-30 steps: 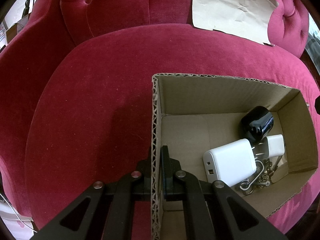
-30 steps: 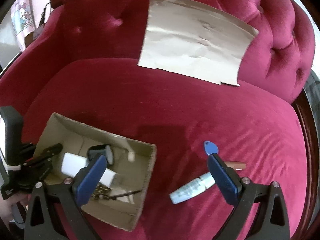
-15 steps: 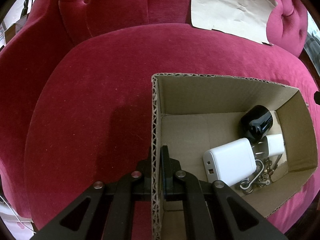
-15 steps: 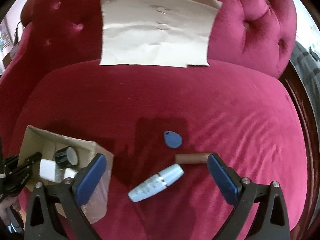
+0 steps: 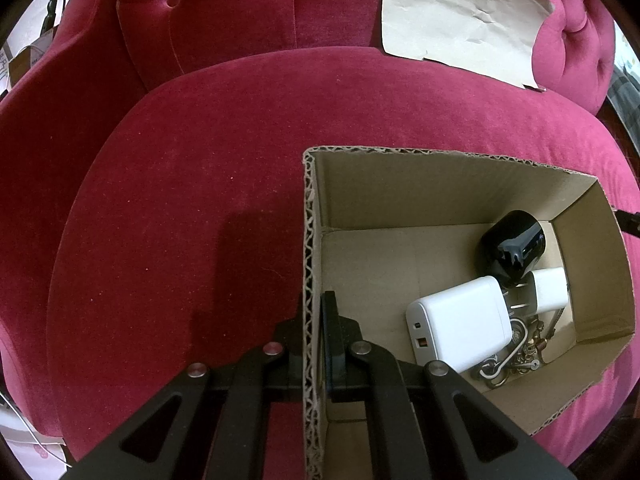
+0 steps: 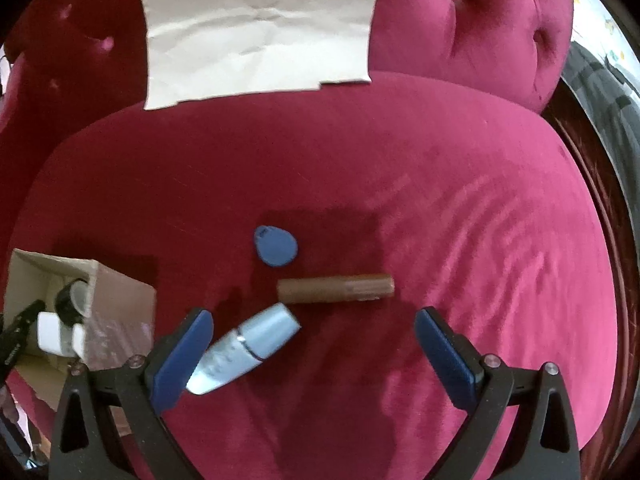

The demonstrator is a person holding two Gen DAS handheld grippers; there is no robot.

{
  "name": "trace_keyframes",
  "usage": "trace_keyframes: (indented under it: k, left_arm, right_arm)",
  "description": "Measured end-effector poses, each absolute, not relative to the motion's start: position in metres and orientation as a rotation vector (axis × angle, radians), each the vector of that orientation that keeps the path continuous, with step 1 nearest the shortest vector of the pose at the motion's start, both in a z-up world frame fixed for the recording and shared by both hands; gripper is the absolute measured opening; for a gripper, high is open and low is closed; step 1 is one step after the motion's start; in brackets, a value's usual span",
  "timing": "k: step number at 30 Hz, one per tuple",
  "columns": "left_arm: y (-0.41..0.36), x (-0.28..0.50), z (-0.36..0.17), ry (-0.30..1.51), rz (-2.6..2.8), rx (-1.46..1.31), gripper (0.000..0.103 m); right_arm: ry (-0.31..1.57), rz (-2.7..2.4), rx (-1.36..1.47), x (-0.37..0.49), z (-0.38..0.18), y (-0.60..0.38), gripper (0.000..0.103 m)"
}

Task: Organize rigid objects
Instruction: 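Move the open right gripper back to the brown tube on the seat, then grasp the brown cylindrical tube with the right gripper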

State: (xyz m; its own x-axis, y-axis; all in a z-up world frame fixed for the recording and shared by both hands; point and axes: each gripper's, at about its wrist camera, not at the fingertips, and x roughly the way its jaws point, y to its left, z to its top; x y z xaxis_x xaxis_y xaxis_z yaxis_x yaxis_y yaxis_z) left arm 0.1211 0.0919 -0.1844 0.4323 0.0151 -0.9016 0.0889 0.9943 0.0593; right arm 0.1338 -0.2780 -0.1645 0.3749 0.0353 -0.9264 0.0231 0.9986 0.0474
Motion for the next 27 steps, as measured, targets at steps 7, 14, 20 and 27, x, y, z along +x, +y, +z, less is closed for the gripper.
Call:
trace_keyframes:
  k: [7,14,20,27]
  left_arm:
    - [0.092,0.121,-0.185,1.124,-0.046,0.102,0.003]
    - [0.092,0.121,-0.185,1.123,-0.047,0.103,0.003]
    - [0.092,0.121,-0.185,1.124,-0.047,0.104,0.003]
    - [0.091,0.121,-0.185,1.121,-0.047,0.107,0.003]
  right_arm:
    - [1.196,-0.025,0.061,0.132,-0.18,-0.294,0.103]
    - [1.184,-0.04,0.092,0.137,-0.183,-0.3,0.103]
    - [1.182,-0.049,0.11,0.15,-0.188,-0.302,0.103]
    - [1.193,-0.052,0.103,0.161,-0.198,-0.297,0.103]
